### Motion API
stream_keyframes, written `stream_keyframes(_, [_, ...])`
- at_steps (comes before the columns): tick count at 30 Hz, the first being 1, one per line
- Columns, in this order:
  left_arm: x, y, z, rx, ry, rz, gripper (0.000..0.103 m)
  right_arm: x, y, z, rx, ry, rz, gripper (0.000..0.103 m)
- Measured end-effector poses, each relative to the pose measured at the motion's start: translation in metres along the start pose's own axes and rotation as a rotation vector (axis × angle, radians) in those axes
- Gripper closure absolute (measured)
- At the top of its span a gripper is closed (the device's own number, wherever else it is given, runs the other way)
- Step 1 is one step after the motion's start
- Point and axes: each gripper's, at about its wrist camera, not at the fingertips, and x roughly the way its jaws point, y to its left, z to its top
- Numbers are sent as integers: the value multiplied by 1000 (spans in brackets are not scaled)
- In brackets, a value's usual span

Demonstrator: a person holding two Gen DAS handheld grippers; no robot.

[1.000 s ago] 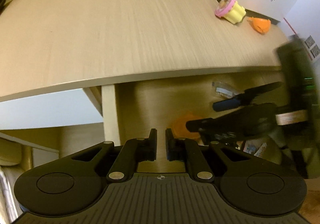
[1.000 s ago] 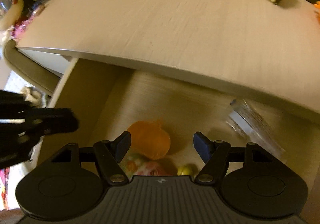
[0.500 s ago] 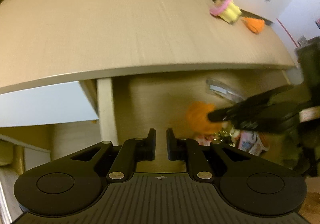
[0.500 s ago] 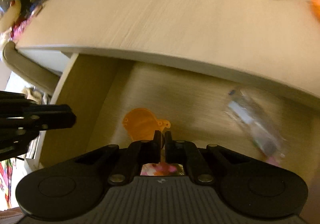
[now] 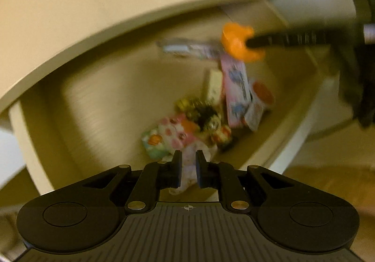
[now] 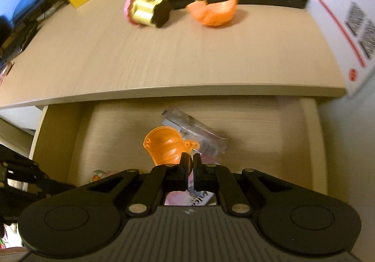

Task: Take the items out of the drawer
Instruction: 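Grasp the orange pumpkin half in the drawer with the right gripper, then grasp the white lace cloth with the left gripper while the right holds the orange half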

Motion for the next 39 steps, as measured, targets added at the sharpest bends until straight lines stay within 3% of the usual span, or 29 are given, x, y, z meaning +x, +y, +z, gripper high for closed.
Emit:
stream_keyframes(5, [11,-8,8,86,64,-1,90,-8,-3,-7,21,-1,10,99])
stream_keyframes(10, [2,-7,7,79,55,-115,90,-7,-2,-15,40,0,4,99])
stream_keyframes(16, [14,-10,8,165,118,8,90,-9,-12,-19,57,12,-2,99])
stream_keyframes(20, [26,-8,10,174,148,13,90,-8,-11,-19,53,18,2,99])
stream_keyframes(28, [7,3,5,139,48,14,90,-7,-1,-25,10,25,-29,99])
stream_keyframes(33, [1,12,-3,153,72,73,89,4,2,-28,9,51,-23,99])
stream_keyframes(35, [5,13,-2,151,90,70,89,8,3,-29,5,60,-18,99])
stream_keyframes(39, [20,6,2,175,125,-6,88,19,4,-30,-14,90,-15,99])
